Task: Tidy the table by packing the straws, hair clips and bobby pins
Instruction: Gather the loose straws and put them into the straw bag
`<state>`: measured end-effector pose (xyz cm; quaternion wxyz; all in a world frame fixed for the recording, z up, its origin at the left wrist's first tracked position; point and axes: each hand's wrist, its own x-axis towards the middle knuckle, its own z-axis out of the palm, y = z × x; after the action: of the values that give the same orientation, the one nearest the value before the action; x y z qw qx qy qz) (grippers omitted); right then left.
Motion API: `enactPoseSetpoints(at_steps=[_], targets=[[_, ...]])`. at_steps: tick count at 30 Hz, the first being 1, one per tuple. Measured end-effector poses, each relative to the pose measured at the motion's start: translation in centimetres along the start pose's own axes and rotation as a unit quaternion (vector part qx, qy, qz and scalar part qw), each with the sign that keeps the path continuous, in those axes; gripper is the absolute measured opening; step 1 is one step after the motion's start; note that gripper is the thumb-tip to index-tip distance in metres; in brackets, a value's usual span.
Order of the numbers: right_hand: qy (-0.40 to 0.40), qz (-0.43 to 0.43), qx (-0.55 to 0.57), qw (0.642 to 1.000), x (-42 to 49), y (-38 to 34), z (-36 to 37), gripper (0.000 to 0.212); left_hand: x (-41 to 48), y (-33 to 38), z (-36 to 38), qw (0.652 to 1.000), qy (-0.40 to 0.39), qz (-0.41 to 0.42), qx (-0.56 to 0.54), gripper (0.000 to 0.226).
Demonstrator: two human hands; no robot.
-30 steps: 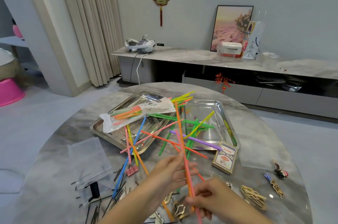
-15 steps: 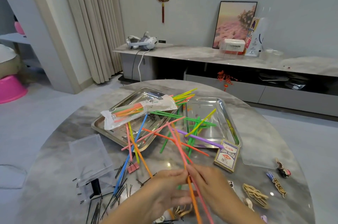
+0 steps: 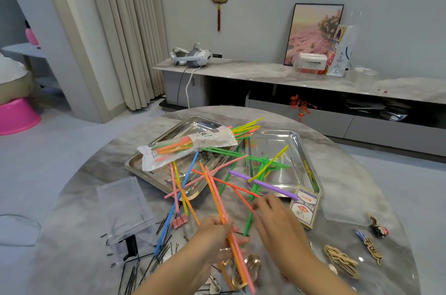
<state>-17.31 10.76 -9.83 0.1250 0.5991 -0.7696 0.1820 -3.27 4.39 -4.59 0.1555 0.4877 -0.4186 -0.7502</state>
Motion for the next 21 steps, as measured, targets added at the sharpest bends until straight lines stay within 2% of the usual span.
enactPoseSetpoints(at_steps=[4, 8, 10, 14, 19, 21], targets=[[-0.064, 0.089, -0.107, 0.988, 2.0, 1.2, 1.0, 0.045, 0.7, 0.5, -0.3, 1.000, 0.028, 0.001, -0.001, 0.012], [-0.142, 0.160, -0.107, 0.971, 4.2, 0.1, 2.2, 0.073, 1.5, 1.0, -0.3, 0.997, 0.072, 0.003, -0.033, 0.027], [-0.178, 0.182, -0.102, 0.962, 5.2, -0.8, 2.6, 0.079, 1.7, 1.3, -0.5, 0.995, 0.084, 0.011, -0.059, 0.028], [-0.219, 0.207, -0.084, 0.950, 6.7, -1.6, 4.7, 0.069, 1.4, 2.2, -1.0, 0.992, 0.065, 0.012, -0.105, 0.021], [-0.272, 0.245, 0.018, 0.931, 7.5, -2.1, 4.9, 0.054, 1.0, 2.6, -1.5, 0.995, 0.037, -0.004, -0.095, 0.015], [-0.284, 0.245, 0.025, 0.927, 7.4, -2.0, 4.7, 0.043, 1.0, 2.6, -1.5, 0.995, 0.031, -0.009, -0.094, 0.011]])
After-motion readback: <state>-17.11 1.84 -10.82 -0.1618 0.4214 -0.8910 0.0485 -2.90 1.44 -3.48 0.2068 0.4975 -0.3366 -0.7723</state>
